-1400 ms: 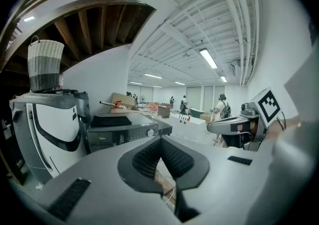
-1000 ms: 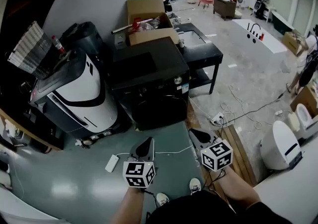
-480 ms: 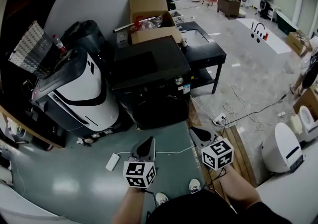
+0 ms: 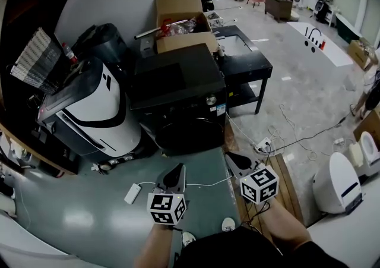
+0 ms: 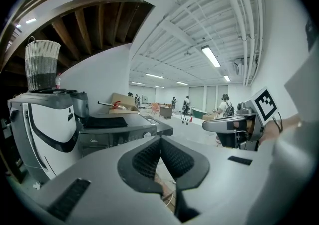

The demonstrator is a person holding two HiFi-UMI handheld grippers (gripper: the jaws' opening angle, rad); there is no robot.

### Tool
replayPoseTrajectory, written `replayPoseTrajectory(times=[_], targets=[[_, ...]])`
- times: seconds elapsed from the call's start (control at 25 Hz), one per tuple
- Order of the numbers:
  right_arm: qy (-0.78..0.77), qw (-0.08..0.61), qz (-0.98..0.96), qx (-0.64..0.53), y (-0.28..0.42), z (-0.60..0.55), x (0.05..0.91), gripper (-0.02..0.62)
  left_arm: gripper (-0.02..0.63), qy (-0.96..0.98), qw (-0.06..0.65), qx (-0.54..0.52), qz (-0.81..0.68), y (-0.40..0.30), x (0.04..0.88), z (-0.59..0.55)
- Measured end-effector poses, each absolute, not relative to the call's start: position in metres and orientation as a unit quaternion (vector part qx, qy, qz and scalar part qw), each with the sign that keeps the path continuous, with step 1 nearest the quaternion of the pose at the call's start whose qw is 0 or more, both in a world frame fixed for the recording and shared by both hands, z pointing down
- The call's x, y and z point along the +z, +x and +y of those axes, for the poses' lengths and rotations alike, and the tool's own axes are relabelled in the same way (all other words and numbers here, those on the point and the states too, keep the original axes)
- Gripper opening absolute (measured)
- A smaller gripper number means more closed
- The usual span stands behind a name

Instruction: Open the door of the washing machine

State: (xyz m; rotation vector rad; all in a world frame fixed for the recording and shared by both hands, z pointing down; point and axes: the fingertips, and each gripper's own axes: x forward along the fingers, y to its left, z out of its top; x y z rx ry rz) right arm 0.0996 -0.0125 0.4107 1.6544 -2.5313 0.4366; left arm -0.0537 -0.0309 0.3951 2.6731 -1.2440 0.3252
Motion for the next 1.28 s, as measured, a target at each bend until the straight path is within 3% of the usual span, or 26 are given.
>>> replayPoseTrajectory(times=[0.48,0.8,0.96,1.28], targets=[[0.549,0.045,-0.82,0.155,0.161,-0.036,0.428,0.018,0.02,0.888,0.097,0.123,-0.433,-0.007,0.409,-0.051],[0.541,0.038,-0.825,0.158,0.151,-0.06,0.434,0.039,0.021,0.886,0.099,0.125,-0.434,-0.015,0.415,-0.078],[0.541,0.041,-0.826,0.151,0.138,-0.076,0.434,0.082,0.096,0.887,0.103,0.126,-0.431,-0.025,0.421,-0.096],[0.562,0.044,-0.815,0.135,0.103,-0.115,0.432,0.126,0.164,0.902,0.108,0.124,-0.398,-0.055,0.428,-0.139]])
